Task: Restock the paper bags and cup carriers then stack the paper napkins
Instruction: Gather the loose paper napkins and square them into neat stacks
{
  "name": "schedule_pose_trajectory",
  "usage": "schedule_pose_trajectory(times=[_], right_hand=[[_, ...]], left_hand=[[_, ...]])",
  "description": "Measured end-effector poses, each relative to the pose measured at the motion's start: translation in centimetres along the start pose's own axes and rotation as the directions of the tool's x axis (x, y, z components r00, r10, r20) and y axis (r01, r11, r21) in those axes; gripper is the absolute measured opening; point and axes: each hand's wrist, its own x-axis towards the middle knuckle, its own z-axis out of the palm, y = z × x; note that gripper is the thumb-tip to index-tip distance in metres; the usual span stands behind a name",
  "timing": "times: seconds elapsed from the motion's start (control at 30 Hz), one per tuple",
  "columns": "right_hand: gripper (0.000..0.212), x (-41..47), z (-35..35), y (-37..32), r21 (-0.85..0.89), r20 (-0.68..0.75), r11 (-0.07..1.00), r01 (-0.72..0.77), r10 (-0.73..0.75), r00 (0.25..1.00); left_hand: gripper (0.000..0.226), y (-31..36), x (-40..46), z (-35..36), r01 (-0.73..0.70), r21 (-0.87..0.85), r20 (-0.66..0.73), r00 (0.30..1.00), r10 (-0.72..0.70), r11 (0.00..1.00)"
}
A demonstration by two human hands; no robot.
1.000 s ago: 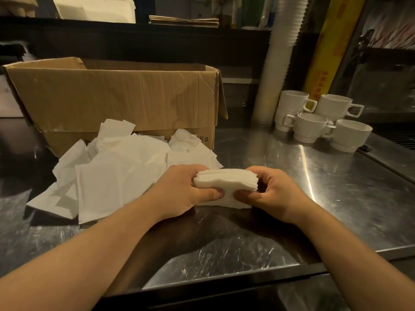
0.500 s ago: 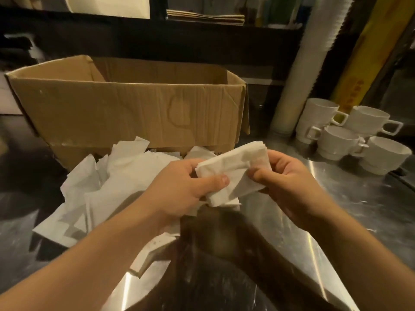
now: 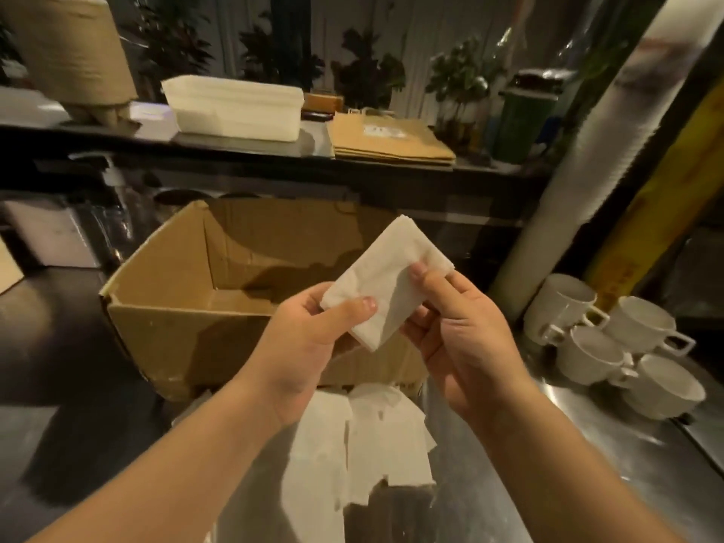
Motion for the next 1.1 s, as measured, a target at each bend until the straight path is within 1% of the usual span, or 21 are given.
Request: schedule_pose_trajectory(times=[0.1, 0.17, 0.23, 0.33, 0.47, 0.6, 0.77, 0.93, 1.03, 1.1], right_hand=[[0.034, 1.7, 2.7, -2.9, -0.071, -0.004, 0.997, -0.011, 0.01, 1.0], [0.036, 2.6, 4.5, -4.6, -0.128, 0.016, 0.992, -0.019, 0.021, 1.0], [0.034, 3.9, 6.6, -6.5, -0.167, 0.04, 0.986, -0.028, 0.036, 0.999], [0.028, 6.0, 9.7, -9.2, -0.192, 0.062, 0.981, -0.04, 0.053, 0.997], [0.024, 9.1, 13.8, -11.7, -0.158, 0.087, 0.984, -0.087, 0.101, 0.991], [0.019, 12.3, 18.0, -12.9, -0.155, 0.089, 0.982, -0.109, 0.124, 0.988], [0.024, 15.7, 21.7, -13.6, -0.176, 0.127, 0.978, -0.111, 0.135, 0.983], [0.024, 19.5, 24.8, -13.8, -0.245, 0.147, 0.966, -0.078, 0.117, 0.982], [0.029, 22.5, 26.5, -13.7, -0.304, 0.121, 0.951, -0.052, 0.093, 0.988], [0.031, 24.4, 27.7, -13.7, -0.328, 0.11, 0.944, -0.039, 0.079, 0.991]], left_hand=[[0.055, 3.9, 1.1, -0.5, 0.035, -0.003, 0.014, 0.999, -0.035, 0.999], [0.047, 6.3, 1.9, -0.8, 0.041, -0.026, -0.007, 0.999, -0.041, 0.999], [0.045, 9.0, 2.9, -1.2, 0.05, -0.03, -0.033, 0.998, -0.051, 0.998], [0.046, 12.7, 4.5, -2.4, 0.05, -0.012, -0.072, 0.996, -0.051, 0.999], [0.027, 17.2, 6.7, -4.8, 0.088, -0.004, -0.099, 0.991, -0.088, 0.996], [0.025, 20.6, 9.4, -8.0, 0.107, 0.107, -0.136, 0.987, -0.092, 0.989], [0.016, 23.9, 12.3, -11.1, 0.111, 0.219, -0.147, 0.986, -0.08, 0.969], [0.018, 26.3, 16.0, -14.4, 0.15, 0.269, -0.172, 0.979, -0.106, 0.951], [0.021, 27.8, 18.9, -15.9, 0.134, 0.361, -0.184, 0.98, -0.071, 0.923], [0.025, 28.8, 20.7, -16.7, 0.121, 0.431, -0.167, 0.984, -0.053, 0.894]])
